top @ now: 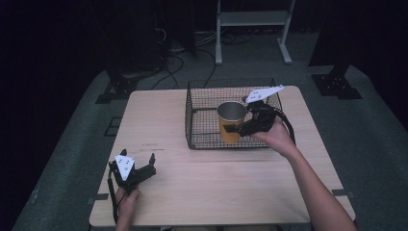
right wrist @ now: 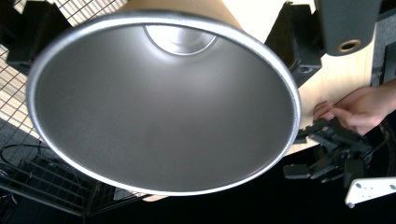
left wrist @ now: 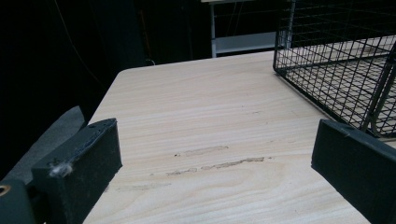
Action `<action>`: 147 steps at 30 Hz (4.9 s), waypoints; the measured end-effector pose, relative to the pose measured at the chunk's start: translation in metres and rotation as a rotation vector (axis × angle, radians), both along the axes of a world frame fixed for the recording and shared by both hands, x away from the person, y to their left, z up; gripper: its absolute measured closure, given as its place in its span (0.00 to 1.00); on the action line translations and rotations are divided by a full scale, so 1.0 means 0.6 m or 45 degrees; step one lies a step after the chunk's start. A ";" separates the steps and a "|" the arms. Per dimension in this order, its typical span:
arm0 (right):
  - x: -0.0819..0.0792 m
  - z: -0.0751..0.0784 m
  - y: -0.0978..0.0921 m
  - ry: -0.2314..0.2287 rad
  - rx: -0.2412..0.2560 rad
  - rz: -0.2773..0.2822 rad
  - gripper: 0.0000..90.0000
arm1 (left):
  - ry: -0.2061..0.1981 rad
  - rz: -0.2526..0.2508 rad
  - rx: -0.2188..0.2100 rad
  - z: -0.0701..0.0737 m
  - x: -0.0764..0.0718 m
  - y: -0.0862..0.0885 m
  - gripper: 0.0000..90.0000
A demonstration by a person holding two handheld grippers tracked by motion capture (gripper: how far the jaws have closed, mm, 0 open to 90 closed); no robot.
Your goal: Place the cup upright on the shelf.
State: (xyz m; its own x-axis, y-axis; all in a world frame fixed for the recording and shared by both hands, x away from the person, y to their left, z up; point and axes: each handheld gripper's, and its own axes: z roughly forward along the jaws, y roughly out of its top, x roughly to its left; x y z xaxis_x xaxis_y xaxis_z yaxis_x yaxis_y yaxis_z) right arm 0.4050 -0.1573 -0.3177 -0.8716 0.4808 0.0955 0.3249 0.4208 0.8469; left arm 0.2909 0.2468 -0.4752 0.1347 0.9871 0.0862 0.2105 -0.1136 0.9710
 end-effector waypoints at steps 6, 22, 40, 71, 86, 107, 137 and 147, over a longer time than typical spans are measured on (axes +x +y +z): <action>0.023 0.005 0.000 0.009 0.002 -0.027 0.17 | 0.002 0.000 0.004 0.000 0.000 0.000 0.01; 0.091 -0.005 0.019 0.059 -0.073 -0.081 0.17 | -0.002 0.000 -0.001 0.000 0.000 0.000 0.01; 0.156 -0.059 0.038 0.139 -0.157 -0.161 0.17 | -0.003 -0.001 -0.002 0.000 0.000 0.000 0.01; 0.208 -0.128 0.078 0.166 -0.328 -0.182 0.16 | -0.007 -0.002 0.001 0.000 0.000 -0.001 0.01; 0.215 -0.141 0.075 0.139 -0.339 -0.197 0.16 | -0.003 0.003 0.000 0.000 0.000 0.000 0.01; 0.211 -0.138 0.066 0.125 -0.381 -0.177 0.14 | 0.000 0.006 0.000 0.000 0.000 0.000 0.01; 0.201 -0.121 0.065 0.126 -0.361 -0.190 0.00 | 0.000 0.009 0.000 0.000 0.001 0.000 0.01; 0.197 -0.105 0.055 0.106 -0.352 -0.215 0.00 | 0.001 0.010 0.002 0.000 0.001 0.000 0.01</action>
State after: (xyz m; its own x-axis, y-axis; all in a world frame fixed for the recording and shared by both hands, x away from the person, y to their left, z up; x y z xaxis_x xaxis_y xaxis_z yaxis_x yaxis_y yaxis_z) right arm 0.5230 -0.1245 -0.3809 -0.7720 0.6356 0.0085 0.4729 0.5654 0.6757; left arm 0.2915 0.2466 -0.4750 0.1270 0.9881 0.0874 0.2124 -0.1131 0.9706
